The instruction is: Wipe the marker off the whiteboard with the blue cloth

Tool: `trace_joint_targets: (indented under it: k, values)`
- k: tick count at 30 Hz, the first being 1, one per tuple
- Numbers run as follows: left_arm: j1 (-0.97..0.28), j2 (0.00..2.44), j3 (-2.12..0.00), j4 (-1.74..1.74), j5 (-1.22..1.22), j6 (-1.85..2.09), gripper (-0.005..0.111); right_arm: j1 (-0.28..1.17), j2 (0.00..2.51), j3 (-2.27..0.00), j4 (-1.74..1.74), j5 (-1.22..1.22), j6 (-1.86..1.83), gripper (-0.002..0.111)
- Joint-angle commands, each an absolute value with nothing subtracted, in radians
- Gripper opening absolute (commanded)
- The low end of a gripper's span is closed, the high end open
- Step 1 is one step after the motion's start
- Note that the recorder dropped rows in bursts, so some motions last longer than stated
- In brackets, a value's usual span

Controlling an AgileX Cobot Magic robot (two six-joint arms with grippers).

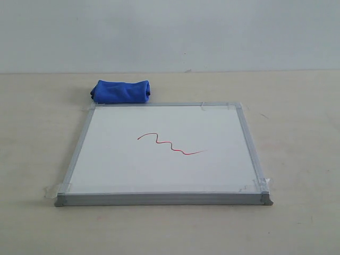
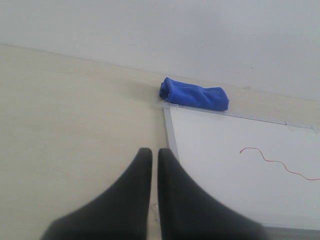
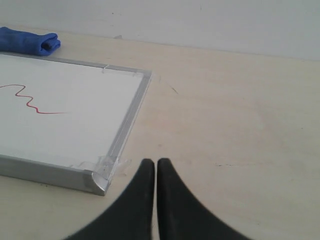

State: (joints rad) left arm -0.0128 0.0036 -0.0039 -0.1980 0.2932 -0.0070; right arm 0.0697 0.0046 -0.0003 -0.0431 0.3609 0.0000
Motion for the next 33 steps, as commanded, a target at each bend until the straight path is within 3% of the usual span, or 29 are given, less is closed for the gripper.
trace_joint_targets:
  k: [1, 33]
  values:
    - [-0.01, 0.0, 0.0, -0.195, 0.293, -0.008, 0.004, 0.071, 0.0, 0.0, -0.035, 0.346, -0.007, 0.0]
    - [-0.01, 0.0, 0.0, -0.195, 0.293, -0.008, 0.004, 0.01, 0.0, 0.0, -0.035, 0.348, 0.017, 0.0]
